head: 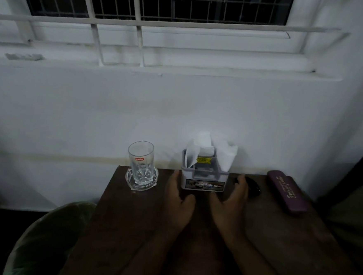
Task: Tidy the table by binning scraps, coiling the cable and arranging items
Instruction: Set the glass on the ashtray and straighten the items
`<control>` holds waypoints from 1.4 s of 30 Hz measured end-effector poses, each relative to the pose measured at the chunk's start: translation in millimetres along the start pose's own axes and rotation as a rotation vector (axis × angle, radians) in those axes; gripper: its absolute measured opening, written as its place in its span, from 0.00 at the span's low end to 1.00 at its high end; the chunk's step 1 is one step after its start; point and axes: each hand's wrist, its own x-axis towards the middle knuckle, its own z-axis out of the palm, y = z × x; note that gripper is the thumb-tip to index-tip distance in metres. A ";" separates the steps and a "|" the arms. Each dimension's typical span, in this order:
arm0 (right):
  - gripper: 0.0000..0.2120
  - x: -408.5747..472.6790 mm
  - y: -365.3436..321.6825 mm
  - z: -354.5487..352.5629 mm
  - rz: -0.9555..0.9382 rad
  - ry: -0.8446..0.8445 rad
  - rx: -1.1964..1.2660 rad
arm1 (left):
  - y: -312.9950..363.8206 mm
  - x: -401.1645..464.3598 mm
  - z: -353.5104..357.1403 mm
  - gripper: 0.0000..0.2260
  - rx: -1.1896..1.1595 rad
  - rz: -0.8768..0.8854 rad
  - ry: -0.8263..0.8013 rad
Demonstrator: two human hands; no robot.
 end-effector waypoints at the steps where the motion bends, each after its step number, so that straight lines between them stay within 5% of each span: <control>1: 0.45 1.6 0.9 2.0 -0.006 -0.044 0.019 | 2.0 4.1 5.5 0.32 -0.007 -0.030 -0.034; 17: 0.31 -2.3 1.4 2.3 -0.158 -0.162 0.006 | 15.2 0.1 7.2 0.29 0.057 0.030 0.112; 32: 0.31 -7.6 2.7 -7.0 -0.190 -0.192 0.075 | 12.6 -3.9 7.5 0.24 0.095 0.057 0.117; 34: 0.30 -8.0 3.5 -10.9 -0.190 -0.122 0.047 | 9.6 -2.9 6.0 0.26 0.113 0.033 0.124; 39: 0.22 35.3 24.1 -74.0 -0.329 0.441 -0.379 | 8.0 -0.6 6.3 0.28 0.127 -0.029 0.120; 42: 0.22 57.8 44.7 -108.8 -0.254 0.471 -0.574 | 6.8 -0.4 7.8 0.27 0.143 -0.039 0.117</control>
